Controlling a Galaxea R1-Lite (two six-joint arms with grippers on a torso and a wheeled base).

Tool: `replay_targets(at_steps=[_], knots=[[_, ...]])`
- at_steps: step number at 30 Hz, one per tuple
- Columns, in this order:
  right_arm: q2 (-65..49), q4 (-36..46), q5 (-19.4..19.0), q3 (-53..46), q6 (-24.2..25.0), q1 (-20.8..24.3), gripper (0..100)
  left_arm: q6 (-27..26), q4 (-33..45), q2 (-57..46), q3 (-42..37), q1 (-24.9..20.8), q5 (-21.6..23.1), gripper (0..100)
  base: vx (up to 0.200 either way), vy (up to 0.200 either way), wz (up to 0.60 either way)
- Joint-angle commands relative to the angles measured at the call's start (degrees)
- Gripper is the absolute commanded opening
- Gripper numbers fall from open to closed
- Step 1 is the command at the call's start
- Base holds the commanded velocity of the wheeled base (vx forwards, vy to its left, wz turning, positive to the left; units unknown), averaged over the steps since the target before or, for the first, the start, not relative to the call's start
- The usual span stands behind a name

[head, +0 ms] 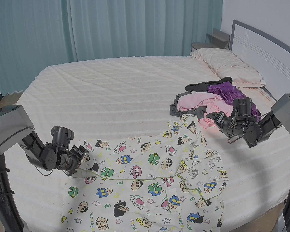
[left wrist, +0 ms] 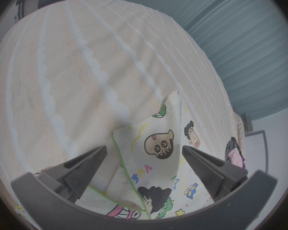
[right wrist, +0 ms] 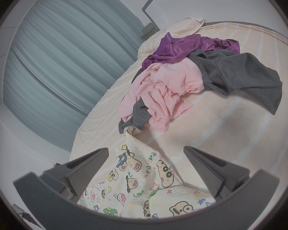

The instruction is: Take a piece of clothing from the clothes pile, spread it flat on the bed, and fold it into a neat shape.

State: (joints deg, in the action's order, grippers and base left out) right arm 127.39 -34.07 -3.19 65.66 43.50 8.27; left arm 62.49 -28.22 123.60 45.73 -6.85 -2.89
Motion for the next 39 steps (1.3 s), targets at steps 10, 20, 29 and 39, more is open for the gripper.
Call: replay_targets(at_steps=[10, 20, 29, 39], knots=[[-1.27, -0.47, -0.32, -1.06, 0.1, 0.0, 100, 0.88, -0.08, -0.38, 0.77, 0.87, -1.94, 100, 0.0, 0.0, 0.0], [-1.18, -1.17, -0.32, -1.32, 0.19, -0.09, 100, 0.7, 0.45, 2.7, 0.77, 0.79, -2.3, 0, 0.0, 0.0, 0.0], [-1.27, -1.17, -0.32, -1.5, 0.19, 0.0, 100, 0.62, 0.62, -3.63, -3.19, 0.79, -2.91, 0, 0.0, 0.0, 0.0], [-1.18, -1.26, -0.32, -2.2, 0.1, 0.0, 100, -1.76, 1.06, -9.43, -12.5, -0.09, -2.91, 0, 0.0, 0.0, 0.0]])
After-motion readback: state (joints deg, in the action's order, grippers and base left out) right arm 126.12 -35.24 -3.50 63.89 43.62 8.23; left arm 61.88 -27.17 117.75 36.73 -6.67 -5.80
